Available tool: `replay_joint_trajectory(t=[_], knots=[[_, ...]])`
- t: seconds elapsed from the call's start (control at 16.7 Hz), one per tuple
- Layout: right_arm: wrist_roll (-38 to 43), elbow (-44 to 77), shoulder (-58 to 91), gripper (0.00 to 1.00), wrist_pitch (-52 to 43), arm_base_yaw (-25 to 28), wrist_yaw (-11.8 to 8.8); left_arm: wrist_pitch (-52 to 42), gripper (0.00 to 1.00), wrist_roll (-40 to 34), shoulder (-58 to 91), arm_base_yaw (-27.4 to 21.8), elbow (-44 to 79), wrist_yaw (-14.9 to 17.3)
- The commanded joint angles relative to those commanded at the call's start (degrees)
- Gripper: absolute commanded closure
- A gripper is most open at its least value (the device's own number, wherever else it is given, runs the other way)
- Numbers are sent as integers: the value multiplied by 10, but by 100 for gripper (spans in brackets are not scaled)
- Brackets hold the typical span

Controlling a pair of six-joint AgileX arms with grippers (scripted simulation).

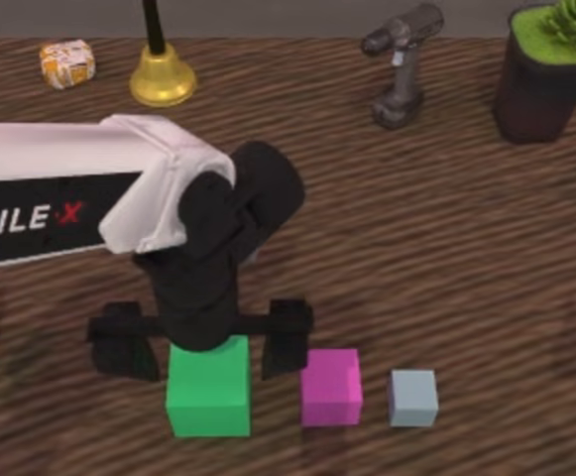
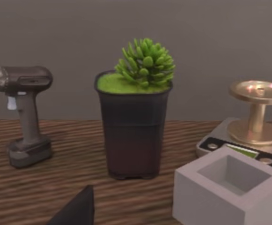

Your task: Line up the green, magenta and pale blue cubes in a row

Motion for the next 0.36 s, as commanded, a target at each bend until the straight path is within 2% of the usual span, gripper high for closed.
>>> replay_joint_trajectory(t=[0.18, 0.36], knots=[[0, 0, 0, 0, 0, 0, 0, -69, 0, 0, -24, 4, 40, 1], [0, 0, 0, 0, 0, 0, 0, -92, 0, 0, -36, 6, 58, 0]])
